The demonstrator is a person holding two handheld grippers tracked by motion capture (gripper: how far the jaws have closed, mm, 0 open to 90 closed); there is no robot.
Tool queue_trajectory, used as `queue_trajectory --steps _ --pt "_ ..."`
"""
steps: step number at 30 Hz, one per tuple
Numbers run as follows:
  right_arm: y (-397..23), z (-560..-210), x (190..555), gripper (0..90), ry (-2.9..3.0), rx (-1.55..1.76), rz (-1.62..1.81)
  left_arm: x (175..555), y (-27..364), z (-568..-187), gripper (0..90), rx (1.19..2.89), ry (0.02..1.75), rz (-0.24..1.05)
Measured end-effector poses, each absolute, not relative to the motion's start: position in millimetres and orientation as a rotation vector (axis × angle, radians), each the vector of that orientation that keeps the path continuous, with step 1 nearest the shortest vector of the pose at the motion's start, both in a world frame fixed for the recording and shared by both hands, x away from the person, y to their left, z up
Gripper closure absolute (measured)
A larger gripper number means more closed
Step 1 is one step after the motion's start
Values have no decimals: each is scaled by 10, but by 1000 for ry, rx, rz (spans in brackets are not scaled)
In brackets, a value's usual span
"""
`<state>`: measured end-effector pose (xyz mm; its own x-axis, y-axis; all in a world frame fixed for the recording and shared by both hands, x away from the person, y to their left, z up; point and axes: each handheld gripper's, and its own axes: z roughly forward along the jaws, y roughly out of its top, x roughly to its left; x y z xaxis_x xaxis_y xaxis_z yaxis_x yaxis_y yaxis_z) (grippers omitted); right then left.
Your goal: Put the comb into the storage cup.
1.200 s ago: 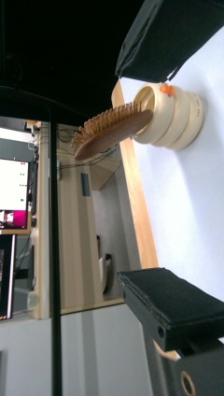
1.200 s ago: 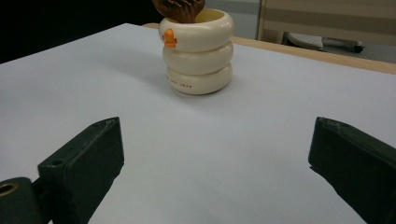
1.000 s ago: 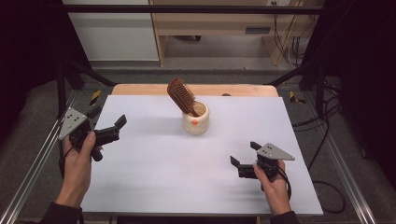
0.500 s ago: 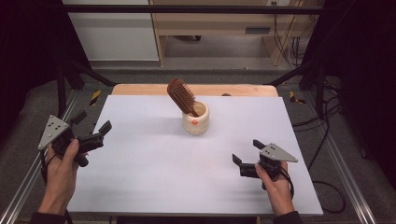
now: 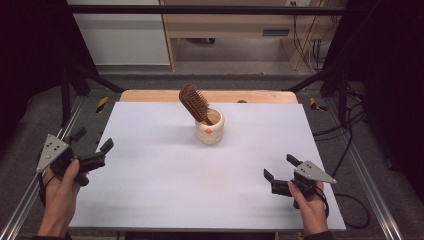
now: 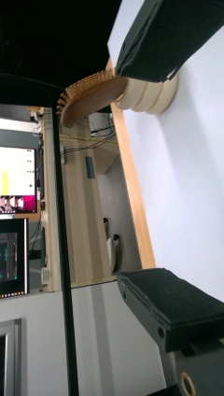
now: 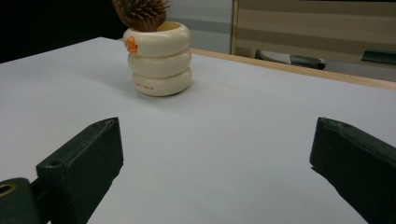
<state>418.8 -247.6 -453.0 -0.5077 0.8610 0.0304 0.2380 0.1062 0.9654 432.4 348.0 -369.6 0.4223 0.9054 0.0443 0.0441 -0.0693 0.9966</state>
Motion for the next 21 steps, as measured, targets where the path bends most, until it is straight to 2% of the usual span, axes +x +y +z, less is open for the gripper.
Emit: queue_trajectory --steps 21 --pt "-2501 -4618 4202 32 1843 1060 1408 4273 3355 -4204 28 1541 929 822"
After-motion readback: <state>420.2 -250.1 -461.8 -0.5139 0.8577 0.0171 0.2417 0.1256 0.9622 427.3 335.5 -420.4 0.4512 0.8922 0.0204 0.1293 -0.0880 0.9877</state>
